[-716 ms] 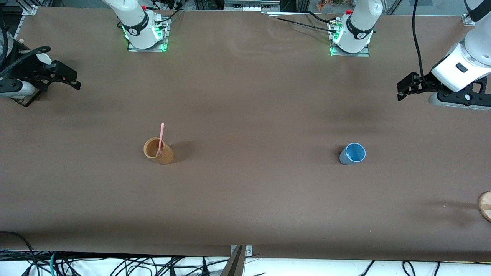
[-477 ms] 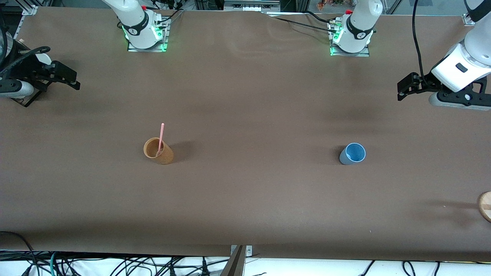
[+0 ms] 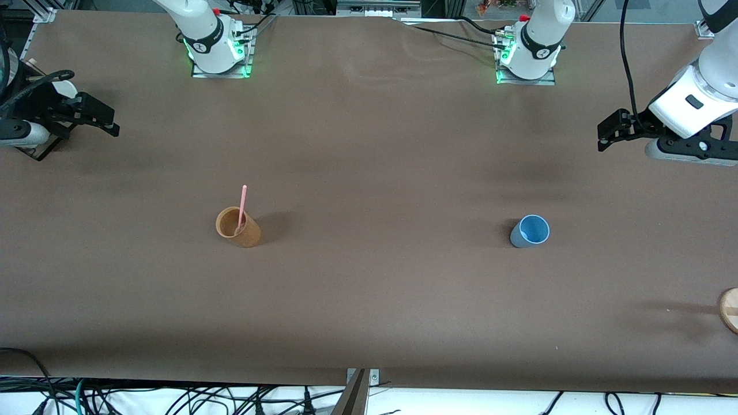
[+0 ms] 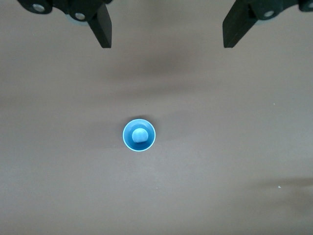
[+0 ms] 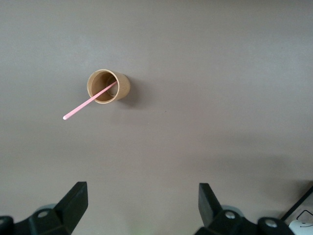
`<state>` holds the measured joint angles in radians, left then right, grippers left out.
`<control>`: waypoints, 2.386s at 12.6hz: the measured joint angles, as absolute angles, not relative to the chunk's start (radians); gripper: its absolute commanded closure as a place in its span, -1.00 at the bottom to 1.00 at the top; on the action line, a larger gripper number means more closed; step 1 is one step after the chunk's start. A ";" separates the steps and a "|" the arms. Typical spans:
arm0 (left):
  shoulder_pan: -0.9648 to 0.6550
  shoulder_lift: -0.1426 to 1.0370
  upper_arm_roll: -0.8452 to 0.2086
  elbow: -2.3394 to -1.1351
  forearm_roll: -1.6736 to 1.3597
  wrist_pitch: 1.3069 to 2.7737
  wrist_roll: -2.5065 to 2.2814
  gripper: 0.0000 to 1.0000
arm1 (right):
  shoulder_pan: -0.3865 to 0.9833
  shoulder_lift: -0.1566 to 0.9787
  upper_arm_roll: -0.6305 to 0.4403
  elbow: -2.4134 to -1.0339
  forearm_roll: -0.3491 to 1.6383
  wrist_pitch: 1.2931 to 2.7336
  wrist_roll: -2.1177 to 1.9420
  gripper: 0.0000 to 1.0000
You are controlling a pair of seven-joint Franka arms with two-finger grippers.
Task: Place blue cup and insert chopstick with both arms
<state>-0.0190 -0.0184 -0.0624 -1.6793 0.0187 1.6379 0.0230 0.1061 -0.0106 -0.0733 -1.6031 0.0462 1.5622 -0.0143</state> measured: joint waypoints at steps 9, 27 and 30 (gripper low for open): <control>-0.019 -0.018 -0.062 -1.679 0.019 1.637 0.023 -1.00 | 0.105 -0.010 -0.078 -1.603 0.033 1.582 -0.014 -1.00; -0.019 0.012 -0.058 -1.679 0.019 1.631 0.026 -1.00 | 0.105 -0.009 -0.079 -1.603 0.007 1.583 -0.014 -1.00; -0.019 0.032 -0.058 -1.679 0.019 1.631 0.027 -1.00 | 0.105 -0.009 -0.079 -1.603 0.007 1.586 -0.014 -1.00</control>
<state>-0.0190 0.0320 -0.0579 -1.6789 0.0187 1.6311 0.0268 0.1053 -0.0089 -0.0786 -1.6031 0.0069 1.5856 -0.0143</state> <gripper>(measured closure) 0.000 0.000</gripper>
